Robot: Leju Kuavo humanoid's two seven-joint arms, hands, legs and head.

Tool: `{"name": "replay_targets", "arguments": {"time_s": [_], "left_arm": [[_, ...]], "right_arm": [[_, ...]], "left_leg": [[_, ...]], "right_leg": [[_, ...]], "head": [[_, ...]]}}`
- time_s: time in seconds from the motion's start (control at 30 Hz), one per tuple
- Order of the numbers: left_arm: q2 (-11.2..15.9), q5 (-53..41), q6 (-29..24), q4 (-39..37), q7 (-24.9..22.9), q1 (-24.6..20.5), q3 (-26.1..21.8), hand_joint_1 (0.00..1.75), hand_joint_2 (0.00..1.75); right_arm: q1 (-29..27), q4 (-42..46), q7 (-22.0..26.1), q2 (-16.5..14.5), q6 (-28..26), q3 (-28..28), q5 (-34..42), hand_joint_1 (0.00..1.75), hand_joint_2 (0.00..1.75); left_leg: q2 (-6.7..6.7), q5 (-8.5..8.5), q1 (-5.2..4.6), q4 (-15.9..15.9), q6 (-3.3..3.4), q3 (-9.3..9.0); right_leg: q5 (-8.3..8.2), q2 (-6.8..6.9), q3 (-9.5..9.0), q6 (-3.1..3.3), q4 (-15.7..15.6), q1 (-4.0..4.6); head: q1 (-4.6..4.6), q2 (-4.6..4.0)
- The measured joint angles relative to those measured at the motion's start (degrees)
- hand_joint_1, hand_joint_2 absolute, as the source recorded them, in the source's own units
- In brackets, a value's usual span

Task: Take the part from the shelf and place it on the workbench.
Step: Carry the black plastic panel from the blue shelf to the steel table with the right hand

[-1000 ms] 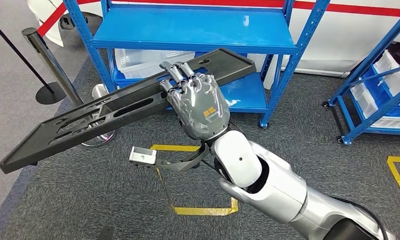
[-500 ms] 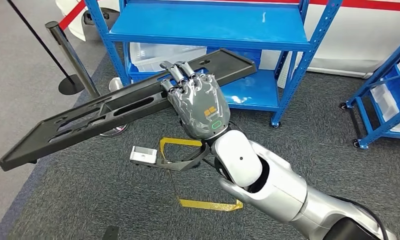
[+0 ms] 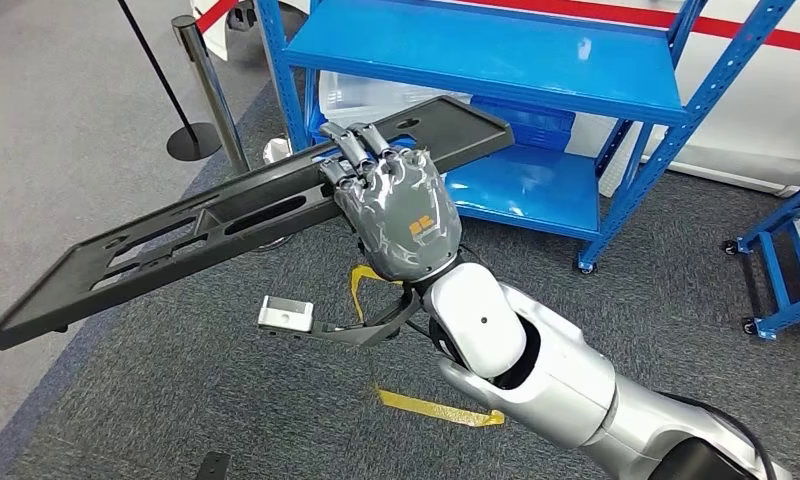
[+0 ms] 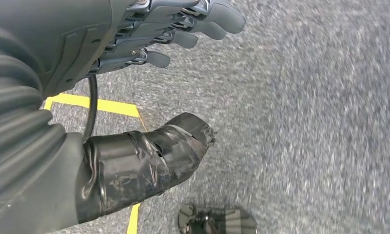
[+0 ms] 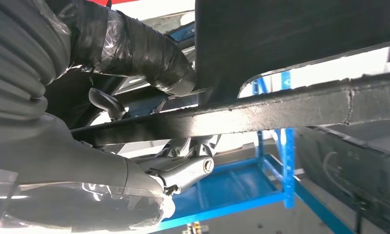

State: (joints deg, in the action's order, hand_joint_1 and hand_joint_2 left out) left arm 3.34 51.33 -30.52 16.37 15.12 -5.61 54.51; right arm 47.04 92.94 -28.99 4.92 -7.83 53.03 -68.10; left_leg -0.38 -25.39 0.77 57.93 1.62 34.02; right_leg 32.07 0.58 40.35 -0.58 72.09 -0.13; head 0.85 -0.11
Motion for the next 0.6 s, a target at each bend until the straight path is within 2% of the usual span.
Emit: {"name": "replay_targets", "arguments": {"time_s": [0.03,0.07,0.1,0.13,0.2,0.27,0.33,0.4,0.47,0.53,0.57,0.6], "left_arm": [[0.01,-0.04,0.01,0.00,-0.05,-0.03,0.02,0.00,1.75],[0.02,-0.08,0.03,0.00,-0.14,-0.01,0.04,0.00,1.75],[0.02,-0.10,0.07,0.00,-0.22,0.03,0.07,0.00,1.75],[0.02,-0.13,0.11,0.00,-0.28,0.07,0.09,0.00,1.75],[0.00,-0.21,0.19,0.00,-0.08,0.06,0.14,0.00,1.75],[0.00,-0.41,0.25,0.00,0.45,-0.03,0.19,0.00,1.75],[0.08,-0.71,0.32,-0.01,0.86,0.09,0.26,0.00,1.75],[0.10,-0.91,0.35,-0.02,0.98,0.25,0.30,0.00,1.75],[0.04,-0.96,0.37,-0.02,0.99,0.14,0.31,0.00,1.75],[0.03,-0.97,0.38,-0.02,0.99,-0.02,0.31,0.00,1.75],[0.03,-0.97,0.38,-0.02,0.99,-0.02,0.31,0.00,1.75],[0.04,-0.97,0.38,-0.02,0.99,0.02,0.31,0.00,1.75]], "right_arm": [[-0.12,0.01,-0.04,0.09,-0.01,0.00,-0.34,1.75,1.75],[-0.22,0.04,-0.11,0.18,0.01,0.00,-0.75,1.75,1.75],[-0.28,0.14,-0.20,0.27,0.04,0.01,-1.25,1.75,1.75],[-0.28,0.29,-0.28,0.35,0.09,0.01,-1.70,1.75,1.75],[-0.18,0.77,-0.36,0.50,0.27,0.01,-2.43,1.75,1.75],[-0.11,1.33,-0.36,0.74,0.55,0.00,-2.89,1.75,1.75],[-0.05,1.88,-0.40,1.01,0.82,0.00,-3.20,1.75,1.75],[0.07,2.44,-0.46,1.16,1.01,0.00,-3.49,1.75,1.75],[0.16,2.92,-0.47,1.30,1.13,0.00,-3.64,1.75,1.75],[0.15,3.16,-0.47,1.49,1.28,0.00,-3.66,1.75,1.75],[0.13,3.22,-0.47,1.60,1.35,0.00,-3.66,1.75,1.75],[0.13,3.31,-0.47,1.69,1.40,0.00,-3.66,1.75,1.75]], "left_leg": [[-0.59,0.13,-0.01,0.08,0.04,0.24],[-1.23,0.25,-0.01,0.21,0.01,0.46],[-1.89,0.32,0.01,0.39,-0.06,0.63],[-2.52,0.33,0.04,0.61,-0.15,0.78],[-3.67,0.41,0.04,1.14,-0.58,1.29],[-4.69,0.76,0.17,1.32,-1.36,2.00],[-5.48,1.15,0.42,1.15,-2.17,2.54],[-3.84,-0.01,0.38,2.68,-2.69,3.46],[-1.14,-3.47,0.31,8.54,-3.03,5.95],[-0.28,-6.45,0.37,15.48,-3.28,8.71],[-0.17,-6.66,0.37,16.81,-3.32,9.03],[-0.03,-5.83,0.35,15.84,-3.28,8.17]], "right_leg": [[0.78,-0.16,0.97,-0.04,2.58,-0.04],[0.46,-0.25,0.97,-0.04,3.15,-0.11],[-0.82,-0.40,-0.09,0.02,1.56,-0.21],[-2.69,-0.86,-2.03,0.11,-1.85,-0.34],[-4.91,-3.11,-5.61,0.34,-8.70,-0.62],[-5.06,-4.41,-6.67,0.52,-11.33,-0.59],[-5.43,-3.46,-6.59,0.98,-11.70,-0.55],[-5.90,-2.31,-6.56,1.63,-12.15,-0.71],[-6.16,-1.02,-6.43,2.00,-12.37,-0.65],[-6.22,0.39,-6.22,2.09,-12.33,-0.45],[-6.23,1.08,-6.15,2.11,-12.30,-0.39],[-6.23,1.71,-6.12,2.11,-12.26,-0.35]], "head": [[0.00,0.00],[-0.01,0.00],[-0.01,0.00],[-0.02,0.00],[0.02,0.00],[0.03,0.00],[0.01,0.00],[0.25,0.00],[0.56,0.00],[0.64,0.00],[0.65,0.00],[0.65,0.00]]}}
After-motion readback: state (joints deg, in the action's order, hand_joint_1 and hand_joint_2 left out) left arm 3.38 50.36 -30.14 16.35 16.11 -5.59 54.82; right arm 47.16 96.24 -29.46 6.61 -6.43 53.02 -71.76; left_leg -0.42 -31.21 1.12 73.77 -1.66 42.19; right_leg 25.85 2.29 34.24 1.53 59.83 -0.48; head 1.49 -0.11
